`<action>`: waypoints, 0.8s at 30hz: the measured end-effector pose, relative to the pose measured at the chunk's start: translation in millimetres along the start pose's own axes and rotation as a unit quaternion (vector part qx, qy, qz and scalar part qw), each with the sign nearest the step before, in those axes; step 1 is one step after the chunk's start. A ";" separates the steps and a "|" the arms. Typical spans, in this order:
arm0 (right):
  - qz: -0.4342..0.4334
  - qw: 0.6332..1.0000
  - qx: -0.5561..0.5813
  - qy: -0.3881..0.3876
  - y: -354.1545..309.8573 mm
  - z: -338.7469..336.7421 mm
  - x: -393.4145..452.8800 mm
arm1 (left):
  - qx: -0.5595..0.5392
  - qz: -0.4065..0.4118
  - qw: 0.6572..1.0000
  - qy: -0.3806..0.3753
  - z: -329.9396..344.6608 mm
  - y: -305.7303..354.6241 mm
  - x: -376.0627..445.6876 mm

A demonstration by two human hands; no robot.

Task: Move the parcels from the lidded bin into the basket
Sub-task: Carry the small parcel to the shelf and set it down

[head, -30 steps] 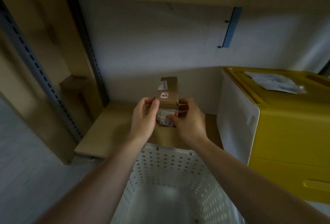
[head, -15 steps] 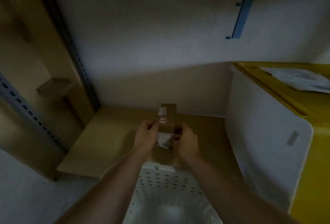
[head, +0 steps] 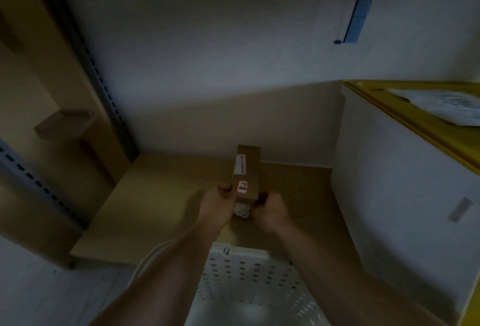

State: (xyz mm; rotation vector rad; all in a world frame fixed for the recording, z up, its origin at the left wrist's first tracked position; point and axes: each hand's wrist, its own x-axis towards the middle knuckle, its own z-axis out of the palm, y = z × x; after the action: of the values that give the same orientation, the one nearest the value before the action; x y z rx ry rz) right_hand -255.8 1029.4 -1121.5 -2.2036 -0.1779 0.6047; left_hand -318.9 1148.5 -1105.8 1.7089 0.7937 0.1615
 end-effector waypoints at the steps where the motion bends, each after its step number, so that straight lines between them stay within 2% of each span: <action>1: 0.004 1.000 -0.001 -0.008 1.5 1.0 0.6 | 0.009 0.006 1.000 0.001 0.5 0.9 -0.9; 10: 0.026 0.999 -0.018 -0.006 -4.9 -24.5 -24.6 | 0.091 0.067 0.993 0.041 -21.9 21.0 -23.1; 17: -0.119 0.989 -0.052 0.075 -56.2 -65.8 -95.7 | 0.169 0.177 0.968 0.056 -60.8 64.2 -89.0; 24: -0.276 0.947 -0.105 0.130 -75.9 -101.5 -209.7 | 0.166 0.291 0.940 0.069 -80.3 93.9 -186.3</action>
State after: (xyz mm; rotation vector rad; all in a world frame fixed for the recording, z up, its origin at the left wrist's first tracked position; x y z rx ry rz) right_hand -384.9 941.4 -932.7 -2.2640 -0.7180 -0.0183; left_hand -461.2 1097.8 -941.1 2.2409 0.4042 0.5838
